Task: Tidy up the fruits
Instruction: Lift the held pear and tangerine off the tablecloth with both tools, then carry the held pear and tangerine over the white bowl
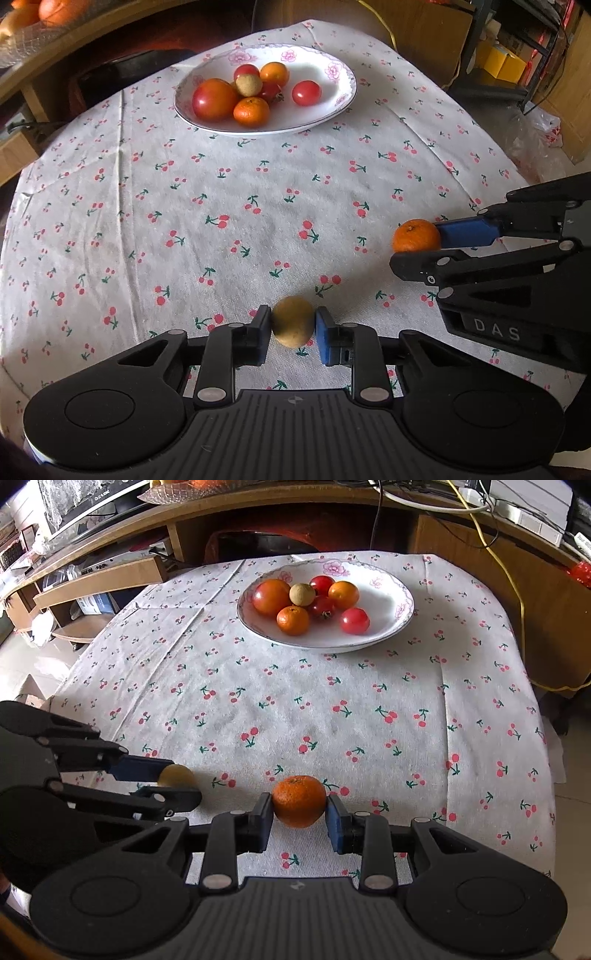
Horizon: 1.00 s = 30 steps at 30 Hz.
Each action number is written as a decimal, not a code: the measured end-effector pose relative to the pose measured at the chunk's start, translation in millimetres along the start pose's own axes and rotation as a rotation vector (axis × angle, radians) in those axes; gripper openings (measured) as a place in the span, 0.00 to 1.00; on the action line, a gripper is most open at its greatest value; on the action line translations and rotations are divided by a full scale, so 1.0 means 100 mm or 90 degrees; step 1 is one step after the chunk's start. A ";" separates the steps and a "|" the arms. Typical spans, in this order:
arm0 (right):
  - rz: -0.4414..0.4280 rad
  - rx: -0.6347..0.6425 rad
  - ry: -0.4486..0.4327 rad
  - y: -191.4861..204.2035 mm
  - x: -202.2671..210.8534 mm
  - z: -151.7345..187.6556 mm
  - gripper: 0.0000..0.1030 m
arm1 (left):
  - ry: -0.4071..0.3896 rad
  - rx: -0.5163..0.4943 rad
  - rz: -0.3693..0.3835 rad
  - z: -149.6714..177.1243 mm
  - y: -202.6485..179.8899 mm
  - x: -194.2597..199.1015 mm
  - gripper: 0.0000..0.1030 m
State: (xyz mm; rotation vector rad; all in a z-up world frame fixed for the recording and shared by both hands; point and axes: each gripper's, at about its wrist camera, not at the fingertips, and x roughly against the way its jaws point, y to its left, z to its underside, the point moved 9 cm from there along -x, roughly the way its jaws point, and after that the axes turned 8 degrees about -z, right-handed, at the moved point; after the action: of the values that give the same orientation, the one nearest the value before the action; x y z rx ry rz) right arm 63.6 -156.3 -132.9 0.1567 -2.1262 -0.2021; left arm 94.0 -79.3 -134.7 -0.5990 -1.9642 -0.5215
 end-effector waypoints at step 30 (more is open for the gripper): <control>0.005 -0.012 -0.032 -0.02 0.09 -0.14 0.32 | -0.038 0.042 0.007 -0.24 0.02 0.11 0.30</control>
State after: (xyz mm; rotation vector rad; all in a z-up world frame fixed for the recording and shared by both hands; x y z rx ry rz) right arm 70.6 -161.5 -118.8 0.1330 -2.1741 -0.2224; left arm 107.7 -89.8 -114.1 -0.5887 -2.0258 -0.4350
